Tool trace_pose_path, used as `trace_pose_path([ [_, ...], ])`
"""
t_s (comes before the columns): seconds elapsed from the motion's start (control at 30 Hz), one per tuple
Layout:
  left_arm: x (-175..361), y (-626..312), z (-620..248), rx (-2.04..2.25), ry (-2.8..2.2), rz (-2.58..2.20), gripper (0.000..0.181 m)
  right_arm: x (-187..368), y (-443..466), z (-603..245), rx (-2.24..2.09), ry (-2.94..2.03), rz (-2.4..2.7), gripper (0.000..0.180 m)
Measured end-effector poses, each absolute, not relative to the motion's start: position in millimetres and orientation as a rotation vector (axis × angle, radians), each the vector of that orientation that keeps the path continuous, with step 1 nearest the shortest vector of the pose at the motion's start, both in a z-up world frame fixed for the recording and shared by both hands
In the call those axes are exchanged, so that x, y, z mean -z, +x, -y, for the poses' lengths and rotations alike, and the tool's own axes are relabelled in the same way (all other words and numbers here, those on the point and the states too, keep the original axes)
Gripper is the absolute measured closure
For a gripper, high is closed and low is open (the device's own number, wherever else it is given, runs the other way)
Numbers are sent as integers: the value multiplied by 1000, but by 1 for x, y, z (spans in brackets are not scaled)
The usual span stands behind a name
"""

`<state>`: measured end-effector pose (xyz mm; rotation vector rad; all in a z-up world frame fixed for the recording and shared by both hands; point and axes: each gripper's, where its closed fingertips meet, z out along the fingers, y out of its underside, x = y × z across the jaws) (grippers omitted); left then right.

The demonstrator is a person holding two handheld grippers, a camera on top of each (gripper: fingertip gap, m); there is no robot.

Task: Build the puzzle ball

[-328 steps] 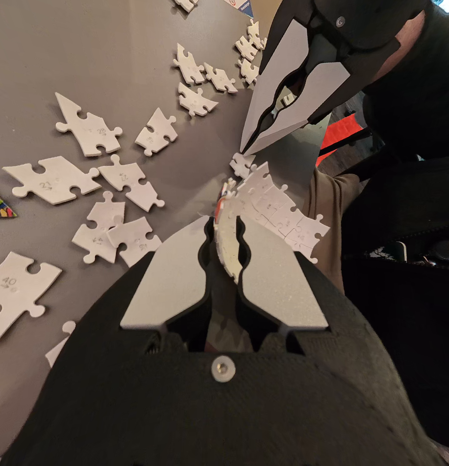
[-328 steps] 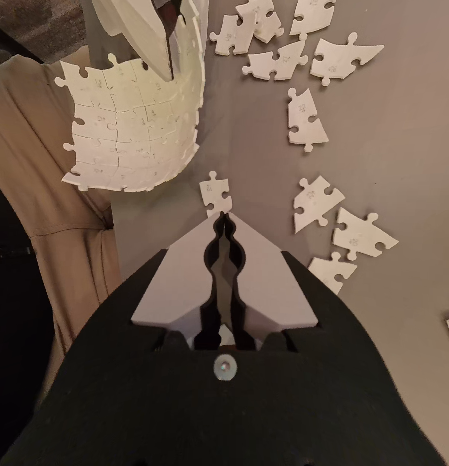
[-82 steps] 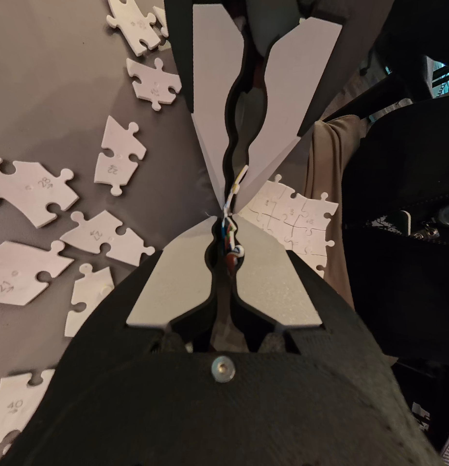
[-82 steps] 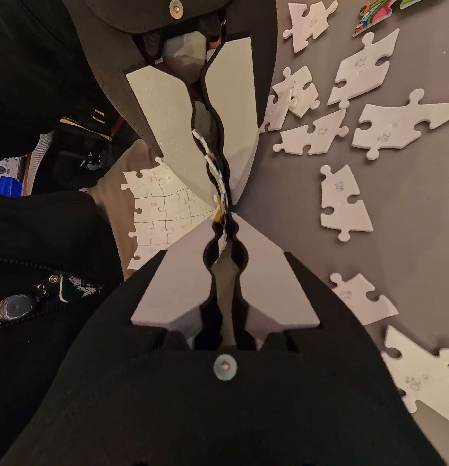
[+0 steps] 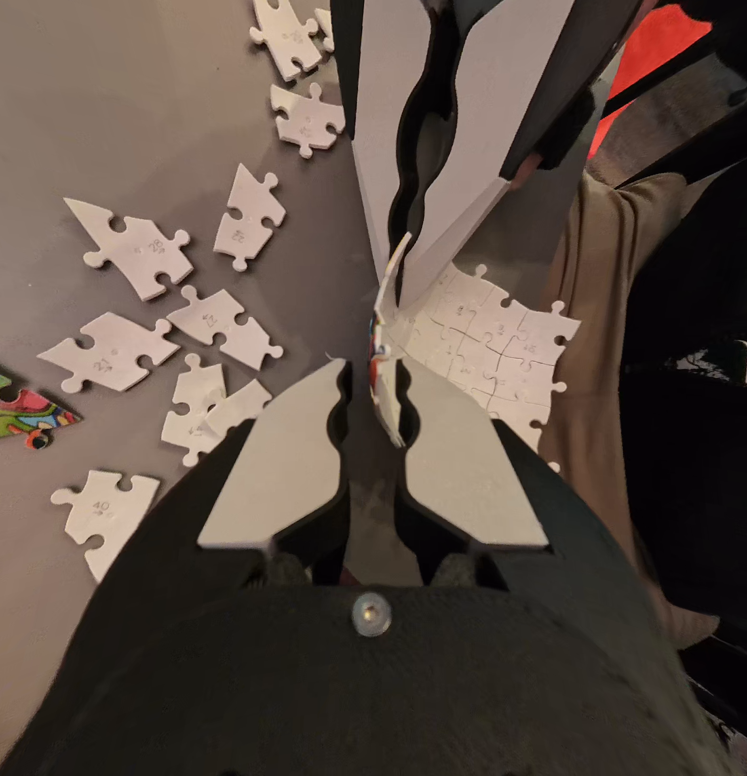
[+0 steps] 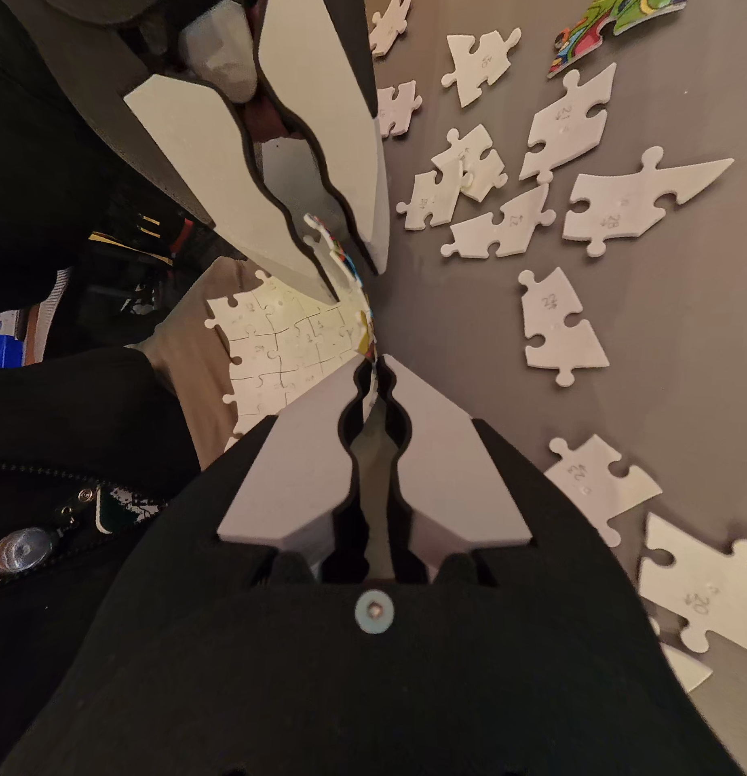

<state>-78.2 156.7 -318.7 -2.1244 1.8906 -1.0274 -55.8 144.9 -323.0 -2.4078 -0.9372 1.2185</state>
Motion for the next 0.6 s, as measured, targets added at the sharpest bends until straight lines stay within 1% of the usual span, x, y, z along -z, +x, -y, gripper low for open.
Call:
trace_pose_path([
  [0.1, 315, -81, -157, 1024, -2101, -1869, 161, 321, -55, -147, -1205, -2391, 940, 178],
  [0.13, 313, -81, -159, 1014, -2098, -1852, 162, 320, -55, -148, -1198, -2382, 940, 173],
  [0.23, 308, -83, -161, 1020, -2078, -1818, 176, 318, -55, -151, -1149, -2356, 975, 169],
  [0.43, 308, -84, -161, 1033, -2067, -1809, 177, 313, -59, -154, -1066, -2298, 1079, 166],
  [0.6, 309, -83, -161, 1037, -2068, -1812, 178, 310, -62, -157, -1002, -2251, 1132, 168],
])
